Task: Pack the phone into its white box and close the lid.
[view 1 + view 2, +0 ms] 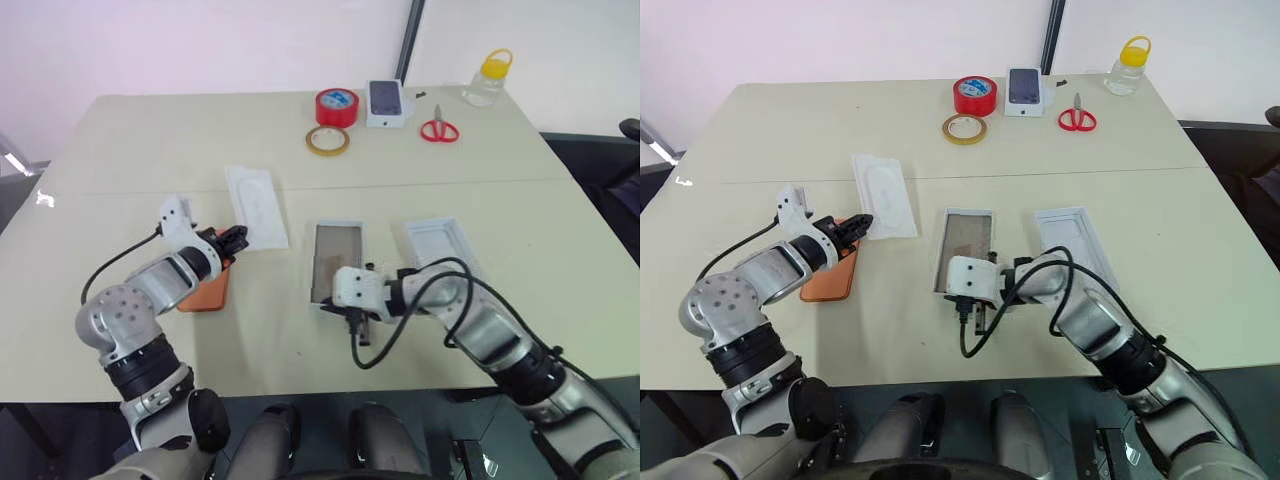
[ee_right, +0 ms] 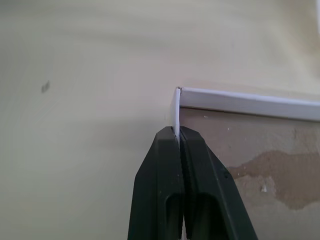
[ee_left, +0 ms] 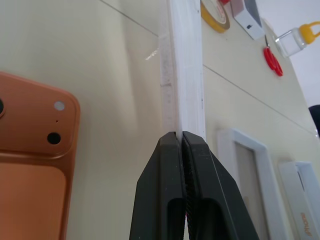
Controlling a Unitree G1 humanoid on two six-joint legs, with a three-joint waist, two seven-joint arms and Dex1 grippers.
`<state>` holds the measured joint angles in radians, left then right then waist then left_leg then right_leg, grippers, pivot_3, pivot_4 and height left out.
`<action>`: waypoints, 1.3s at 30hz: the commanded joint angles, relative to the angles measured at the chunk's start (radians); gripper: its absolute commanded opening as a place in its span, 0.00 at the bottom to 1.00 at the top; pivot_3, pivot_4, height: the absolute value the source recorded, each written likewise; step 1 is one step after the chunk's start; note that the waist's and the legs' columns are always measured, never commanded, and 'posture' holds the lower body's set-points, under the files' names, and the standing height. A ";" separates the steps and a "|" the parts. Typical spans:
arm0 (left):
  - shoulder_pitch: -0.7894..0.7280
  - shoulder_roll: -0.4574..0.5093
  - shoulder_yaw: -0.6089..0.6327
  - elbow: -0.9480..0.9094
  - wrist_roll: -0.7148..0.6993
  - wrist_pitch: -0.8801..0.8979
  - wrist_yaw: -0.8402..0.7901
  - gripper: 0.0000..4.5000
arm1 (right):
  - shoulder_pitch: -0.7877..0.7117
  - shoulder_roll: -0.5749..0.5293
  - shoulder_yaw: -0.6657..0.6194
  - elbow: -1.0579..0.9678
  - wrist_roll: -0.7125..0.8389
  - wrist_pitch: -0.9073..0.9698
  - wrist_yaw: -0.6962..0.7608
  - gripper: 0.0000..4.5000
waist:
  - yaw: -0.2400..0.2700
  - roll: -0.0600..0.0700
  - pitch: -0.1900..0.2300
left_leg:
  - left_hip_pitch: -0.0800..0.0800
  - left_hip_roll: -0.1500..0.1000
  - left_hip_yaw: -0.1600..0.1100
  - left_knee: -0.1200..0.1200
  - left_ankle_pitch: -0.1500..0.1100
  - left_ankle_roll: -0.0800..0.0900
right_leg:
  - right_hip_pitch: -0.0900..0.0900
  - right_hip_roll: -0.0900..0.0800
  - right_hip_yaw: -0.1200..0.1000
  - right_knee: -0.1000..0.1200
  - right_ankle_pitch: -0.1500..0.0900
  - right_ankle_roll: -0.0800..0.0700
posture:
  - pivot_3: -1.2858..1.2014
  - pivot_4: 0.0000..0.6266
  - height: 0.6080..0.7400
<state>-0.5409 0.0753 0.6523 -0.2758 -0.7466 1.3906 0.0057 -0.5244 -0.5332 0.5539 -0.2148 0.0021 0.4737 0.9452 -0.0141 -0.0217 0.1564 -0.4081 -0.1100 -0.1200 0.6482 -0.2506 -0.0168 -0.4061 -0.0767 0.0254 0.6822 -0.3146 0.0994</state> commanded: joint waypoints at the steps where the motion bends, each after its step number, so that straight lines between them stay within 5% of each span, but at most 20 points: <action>1: -0.027 0.006 0.009 -0.016 -0.035 0.002 0.008 0.00 | -0.059 0.054 0.023 0.047 -0.035 -0.057 -0.004 0.01 | 0.001 0.000 0.000 | 0.000 0.000 0.000 0.000 0.000 0.000 | 0.000 0.000 0.000 0.000 0.000 0.000 | 0.52 0.24 1.00; 8: -0.049 0.009 0.032 -0.006 -0.069 0.005 0.035 0.00 | -0.132 0.171 0.038 0.218 -0.092 -0.136 -0.033 0.01 | -0.001 0.000 0.000 | 0.000 0.000 0.000 0.000 0.000 0.000 | -0.001 0.000 0.000 0.000 0.000 0.000 | 0.52 0.24 1.00; 11: -0.057 0.002 0.041 -0.007 -0.090 0.012 0.050 0.00 | -0.130 0.176 0.015 0.208 -0.069 -0.143 -0.012 0.21 | -0.001 0.000 0.000 | 0.000 0.000 0.000 0.000 0.000 0.000 | -0.001 0.000 0.000 0.000 0.000 0.000 | 0.52 0.24 1.00; 16: -0.044 -0.038 0.029 -0.045 -0.130 0.058 0.078 0.00 | -0.099 0.125 -0.080 0.090 -0.022 -0.126 -0.001 0.74 | 0.000 0.000 0.000 | 0.000 0.000 -0.001 0.000 0.000 0.000 | 0.000 0.000 0.000 0.000 0.000 0.000 | 0.52 0.24 1.00; 24: -0.008 -0.122 0.055 -0.145 -0.193 0.196 0.125 0.00 | -0.035 -0.037 -0.236 -0.014 0.039 -0.047 0.034 0.74 | -0.002 0.000 0.000 | 0.000 0.000 0.000 0.000 0.000 0.000 | 0.000 0.000 0.000 0.000 0.000 0.000 | 0.52 0.24 1.00; 39: 0.095 -0.167 -0.008 -0.166 -0.244 0.224 0.192 0.00 | -0.060 -0.032 -0.310 0.116 0.039 -0.057 -0.026 0.74 | 0.002 -0.001 0.000 | 0.000 0.000 0.000 0.000 0.000 -0.001 | 0.000 0.000 0.000 0.000 0.000 0.000 | 0.52 0.24 1.00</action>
<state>-0.4433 -0.0947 0.6561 -0.4073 -0.9588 1.6058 0.1942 -0.5642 -0.5701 0.2725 -0.0883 0.0243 0.4310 0.9288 -0.0121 -0.0222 0.1565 -0.4084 -0.1102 -0.1201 0.6479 -0.2503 -0.0173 -0.4065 -0.0766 0.0258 0.6823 -0.3145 0.0993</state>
